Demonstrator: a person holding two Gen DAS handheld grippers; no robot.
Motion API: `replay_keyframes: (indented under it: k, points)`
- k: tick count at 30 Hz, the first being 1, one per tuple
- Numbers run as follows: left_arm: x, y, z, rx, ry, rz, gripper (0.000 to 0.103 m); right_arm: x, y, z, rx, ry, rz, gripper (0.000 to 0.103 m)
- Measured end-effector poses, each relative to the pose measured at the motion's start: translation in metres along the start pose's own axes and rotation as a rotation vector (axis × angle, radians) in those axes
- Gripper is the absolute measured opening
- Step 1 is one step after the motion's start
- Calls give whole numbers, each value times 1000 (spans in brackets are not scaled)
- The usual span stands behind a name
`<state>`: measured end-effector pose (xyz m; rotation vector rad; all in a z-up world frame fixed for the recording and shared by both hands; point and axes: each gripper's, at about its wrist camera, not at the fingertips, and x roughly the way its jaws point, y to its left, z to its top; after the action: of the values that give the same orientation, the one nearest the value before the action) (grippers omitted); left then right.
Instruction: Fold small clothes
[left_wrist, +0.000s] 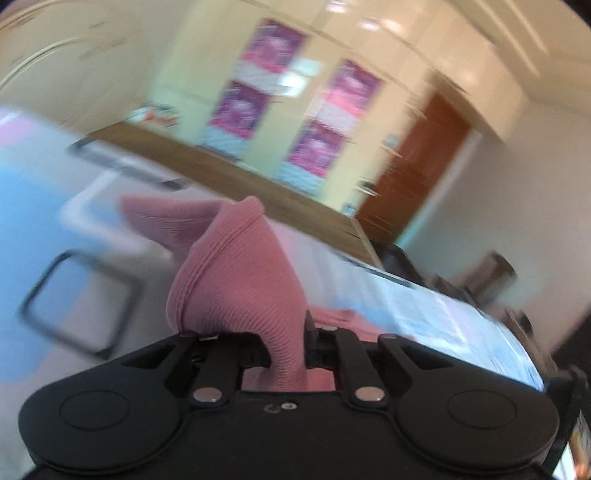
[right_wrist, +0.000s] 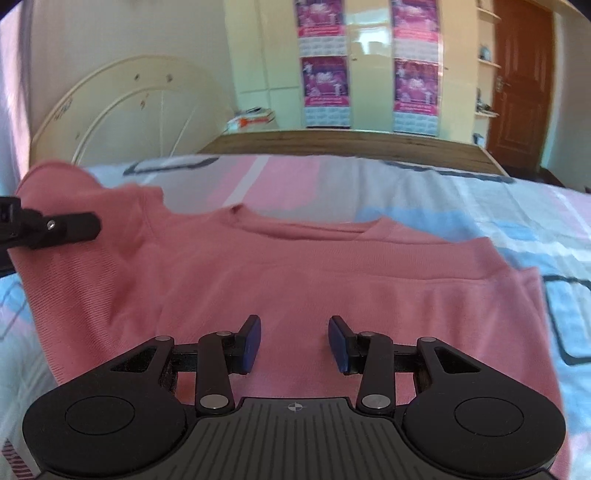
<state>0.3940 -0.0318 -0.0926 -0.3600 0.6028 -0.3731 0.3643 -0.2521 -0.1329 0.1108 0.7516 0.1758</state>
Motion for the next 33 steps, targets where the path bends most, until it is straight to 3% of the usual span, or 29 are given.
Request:
replay_keyframes:
  k: [5,9,11,14,17,19,21,25,29,33]
  points:
    - [26,-80,-15,164,46,-146,10,-35,-49,-2,110,-29,-51,41]
    - [56,-137,-53,272,147,-238,10,-67,-96,-13,172,-41,-130,41]
    - [70,-158,-82,335,212,-247,10,-82,-118,-20,201,-40,-174,41]
    - [88,-172,-122,416,300,-202,14,-100,-146,-31,246,-34,-222,41]
    - [83,-179,-142,486,306,-199,22,-115,-160,-36,277,-48,-230,41]
    - [76,-184,-142,523,308,-204,35,-124,-163,-36,292,-68,-203,41]
    - [65,-182,-143,517,318,-224,59,-129,-165,-31,315,-87,-160,41]
    - [39,-166,-123,502,265,-214,63,-115,-160,-19,354,-34,-36,41]
    - [31,-133,-95,461,190,-89,66,-89,-155,-21,377,57,20,41]
    - [49,-90,-70,328,205,29,66,-69,-151,-22,383,106,45,40]
